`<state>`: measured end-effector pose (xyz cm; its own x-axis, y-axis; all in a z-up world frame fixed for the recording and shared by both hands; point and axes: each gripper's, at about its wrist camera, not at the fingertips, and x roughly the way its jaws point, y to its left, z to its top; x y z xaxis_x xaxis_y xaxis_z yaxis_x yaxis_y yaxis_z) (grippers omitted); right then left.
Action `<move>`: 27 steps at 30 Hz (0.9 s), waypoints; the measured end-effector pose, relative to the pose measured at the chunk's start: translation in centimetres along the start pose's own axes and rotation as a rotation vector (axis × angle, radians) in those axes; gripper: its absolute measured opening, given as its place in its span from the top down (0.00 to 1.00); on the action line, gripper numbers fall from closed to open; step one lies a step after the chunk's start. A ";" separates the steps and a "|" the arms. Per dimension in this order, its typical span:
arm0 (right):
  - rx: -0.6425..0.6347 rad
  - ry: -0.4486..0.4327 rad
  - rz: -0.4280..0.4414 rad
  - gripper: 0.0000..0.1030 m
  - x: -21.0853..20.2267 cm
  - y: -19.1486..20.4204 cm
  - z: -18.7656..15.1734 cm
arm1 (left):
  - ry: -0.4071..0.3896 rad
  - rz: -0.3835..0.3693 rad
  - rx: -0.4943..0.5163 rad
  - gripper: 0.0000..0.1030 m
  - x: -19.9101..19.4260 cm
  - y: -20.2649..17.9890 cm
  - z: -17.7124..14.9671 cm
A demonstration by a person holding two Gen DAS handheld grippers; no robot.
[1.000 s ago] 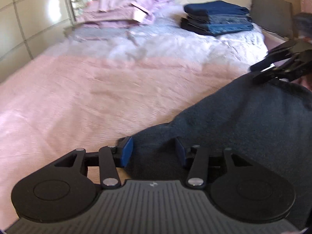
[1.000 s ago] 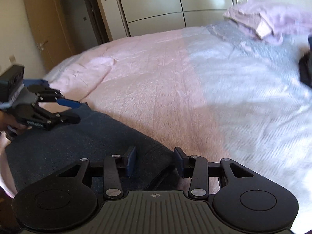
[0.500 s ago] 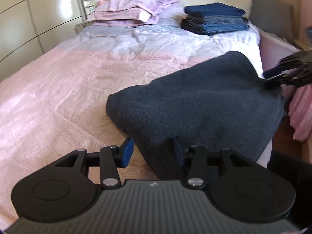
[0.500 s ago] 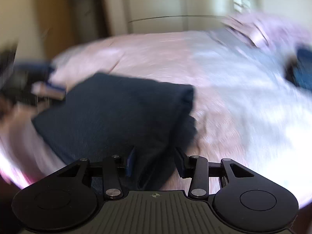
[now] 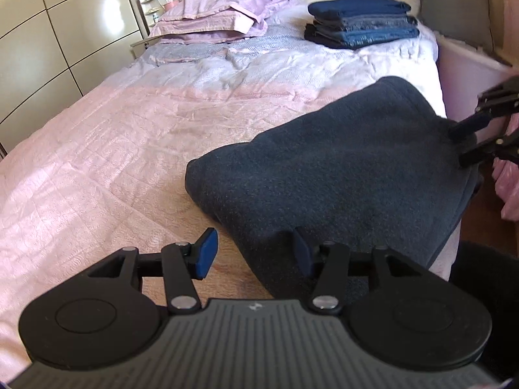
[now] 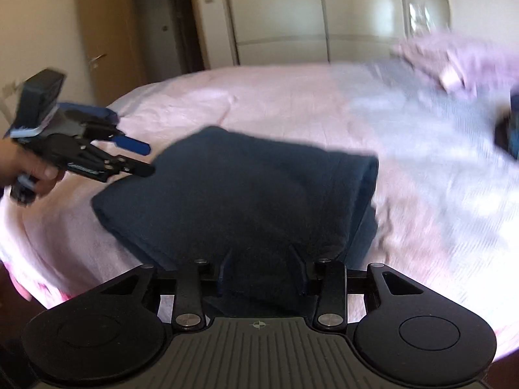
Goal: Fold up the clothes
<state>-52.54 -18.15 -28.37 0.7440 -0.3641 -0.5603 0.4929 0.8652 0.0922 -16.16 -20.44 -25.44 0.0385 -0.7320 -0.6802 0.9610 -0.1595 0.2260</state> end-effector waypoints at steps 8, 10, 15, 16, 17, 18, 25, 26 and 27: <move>-0.093 0.012 -0.060 0.59 -0.8 1.1 -0.3 | 0.010 0.001 0.016 0.54 0.2 0.0 0.0; -0.143 0.015 -0.071 0.47 -0.4 1.9 -0.7 | 0.007 0.000 0.032 0.54 0.1 0.0 0.0; -0.254 0.018 -0.090 0.36 0.0 4.3 -1.3 | -0.005 -0.010 0.052 0.54 -0.1 0.1 -0.4; -0.287 0.021 -0.091 0.35 0.1 4.9 -1.5 | -0.008 -0.013 0.056 0.54 -0.1 0.2 -0.5; -0.319 0.025 -0.092 0.35 0.2 5.6 -1.6 | -0.011 -0.016 0.061 0.54 -0.2 0.2 -0.5; -0.359 0.028 -0.096 0.35 0.4 6.2 -1.8 | -0.013 -0.020 0.067 0.54 -0.2 0.2 -0.5; -0.750 0.144 -0.177 0.32 4.1 11.2 -4.1 | -0.111 -0.040 0.102 0.53 -2.3 0.7 -1.2; -0.790 0.157 -0.191 0.32 4.7 11.4 -4.3 | -0.146 -0.040 0.105 0.48 -3.1 0.7 -1.4; -0.821 0.170 -0.205 0.32 5.4 11.5 -4.4 | -0.179 -0.040 0.112 0.44 -3.9 0.6 -1.7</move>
<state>-44.89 -8.66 -33.98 0.5657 -0.5409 -0.6225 0.0795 0.7871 -0.6117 -15.27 -16.55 -23.78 -0.0578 -0.8280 -0.5577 0.9238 -0.2562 0.2847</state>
